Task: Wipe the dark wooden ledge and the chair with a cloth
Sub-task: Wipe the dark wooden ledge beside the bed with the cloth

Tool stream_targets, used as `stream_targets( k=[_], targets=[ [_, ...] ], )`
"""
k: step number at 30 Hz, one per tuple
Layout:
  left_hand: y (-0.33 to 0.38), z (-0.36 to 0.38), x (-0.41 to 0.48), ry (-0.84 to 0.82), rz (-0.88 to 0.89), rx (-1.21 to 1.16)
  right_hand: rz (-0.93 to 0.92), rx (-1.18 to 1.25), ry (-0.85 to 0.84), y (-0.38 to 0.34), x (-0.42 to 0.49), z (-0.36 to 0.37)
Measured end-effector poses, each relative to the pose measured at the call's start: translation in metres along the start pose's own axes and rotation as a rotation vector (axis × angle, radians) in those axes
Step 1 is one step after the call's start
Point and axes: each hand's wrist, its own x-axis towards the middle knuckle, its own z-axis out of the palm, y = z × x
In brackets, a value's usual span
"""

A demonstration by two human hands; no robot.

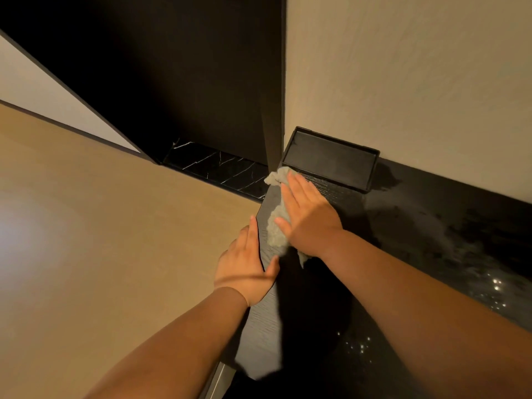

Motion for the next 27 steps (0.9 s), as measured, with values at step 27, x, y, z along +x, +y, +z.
stream_targets(
  k=[27],
  targets=[
    [0.003, -0.004, -0.001, -0.02, -0.026, -0.063, -0.111, 0.059, 0.068, -0.001, 0.006, 0.005]
  ],
)
